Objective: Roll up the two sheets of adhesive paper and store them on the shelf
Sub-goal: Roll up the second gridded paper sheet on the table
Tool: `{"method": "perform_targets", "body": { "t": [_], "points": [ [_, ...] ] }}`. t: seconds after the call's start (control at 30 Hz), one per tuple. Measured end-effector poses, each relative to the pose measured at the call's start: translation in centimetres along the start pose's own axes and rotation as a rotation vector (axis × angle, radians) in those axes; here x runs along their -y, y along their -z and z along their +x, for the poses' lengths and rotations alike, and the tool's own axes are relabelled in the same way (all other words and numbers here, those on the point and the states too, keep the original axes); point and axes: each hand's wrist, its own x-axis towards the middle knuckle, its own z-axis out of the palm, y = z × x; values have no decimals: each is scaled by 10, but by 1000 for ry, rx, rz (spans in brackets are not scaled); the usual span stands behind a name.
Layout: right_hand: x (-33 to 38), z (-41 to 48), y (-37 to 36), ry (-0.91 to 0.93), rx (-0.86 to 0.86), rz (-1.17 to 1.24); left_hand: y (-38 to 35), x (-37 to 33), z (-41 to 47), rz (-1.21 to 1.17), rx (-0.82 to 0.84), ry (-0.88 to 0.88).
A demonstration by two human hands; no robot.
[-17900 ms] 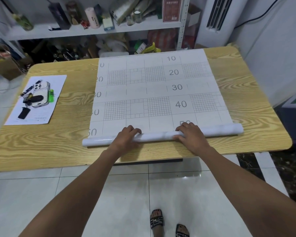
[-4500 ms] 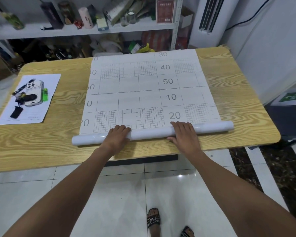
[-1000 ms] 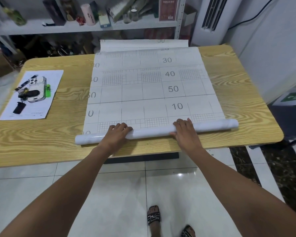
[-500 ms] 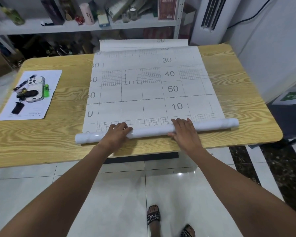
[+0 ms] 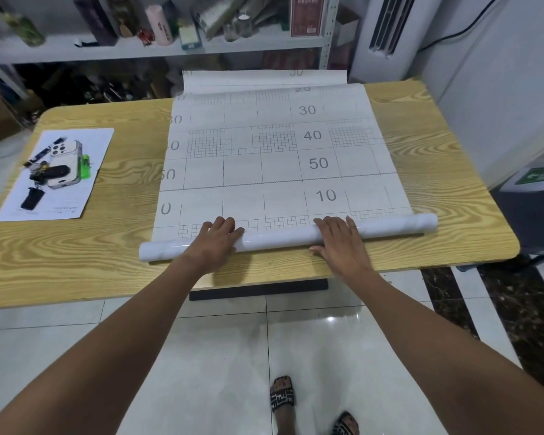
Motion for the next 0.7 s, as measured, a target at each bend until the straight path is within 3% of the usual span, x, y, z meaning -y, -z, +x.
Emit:
{"method": "perform_targets", "body": {
  "t": [0.27,0.5,0.7],
  "points": [
    [2,3,5,-16,58,-5,0,0,1,6,8,-16],
    [2,9,8,-24,39,55,-9,4,-1,-298,-102,49],
    [3,8,8,-5,60,43,-15,5,-3,-408,-120,65]
  ]
}}
